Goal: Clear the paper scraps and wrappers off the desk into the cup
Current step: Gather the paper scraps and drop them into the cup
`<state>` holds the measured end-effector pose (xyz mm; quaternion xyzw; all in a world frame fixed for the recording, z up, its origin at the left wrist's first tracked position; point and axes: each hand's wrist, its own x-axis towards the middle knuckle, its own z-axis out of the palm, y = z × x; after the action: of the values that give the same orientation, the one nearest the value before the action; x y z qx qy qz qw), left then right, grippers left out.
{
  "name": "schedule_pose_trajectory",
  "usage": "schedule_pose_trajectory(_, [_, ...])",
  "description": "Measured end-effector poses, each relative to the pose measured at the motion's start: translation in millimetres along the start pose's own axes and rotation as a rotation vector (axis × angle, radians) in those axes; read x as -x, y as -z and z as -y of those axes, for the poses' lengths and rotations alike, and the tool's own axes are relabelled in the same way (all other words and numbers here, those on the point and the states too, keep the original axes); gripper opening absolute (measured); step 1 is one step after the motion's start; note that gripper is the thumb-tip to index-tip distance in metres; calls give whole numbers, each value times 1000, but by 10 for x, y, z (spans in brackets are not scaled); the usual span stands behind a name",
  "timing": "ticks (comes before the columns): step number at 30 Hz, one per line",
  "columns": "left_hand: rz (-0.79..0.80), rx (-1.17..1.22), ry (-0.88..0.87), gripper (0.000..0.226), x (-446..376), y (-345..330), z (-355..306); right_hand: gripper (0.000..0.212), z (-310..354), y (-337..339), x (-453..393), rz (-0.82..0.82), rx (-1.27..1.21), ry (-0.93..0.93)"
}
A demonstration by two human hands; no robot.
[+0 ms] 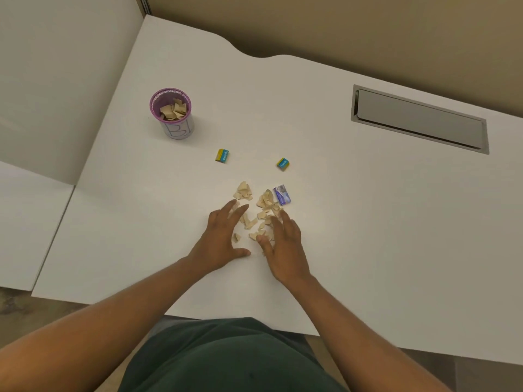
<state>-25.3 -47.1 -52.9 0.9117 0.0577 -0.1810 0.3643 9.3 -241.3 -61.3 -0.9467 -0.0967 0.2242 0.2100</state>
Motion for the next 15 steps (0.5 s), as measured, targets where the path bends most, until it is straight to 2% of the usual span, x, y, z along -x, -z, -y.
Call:
schedule_pose_trajectory(2, [-4, -148, -47, 124, 6, 57, 74, 77, -68, 89, -20, -49, -5, 12])
schedule_pose_trajectory(3, [1, -262, -40, 130, 3, 84, 111, 90, -120, 137, -17, -58, 5, -16])
schedule_pose_trajectory(5, [30, -448, 16, 141, -4, 107, 162, 118, -209, 210, 3, -8, 26, -101])
schedule_pose_trajectory(7, [74, -504, 27, 141, -22, 72, 164, 134, -248, 213, 1, 76, 93, -126])
schedule_pose_trajectory(11, [122, -356, 27, 122, -156, -54, 34, 136, -128, 93, -103, 111, 106, -73])
schedule_pose_trajectory(15, [83, -254, 10, 97, -313, -131, -127, 113, 75, -28, -212, 103, 104, 5])
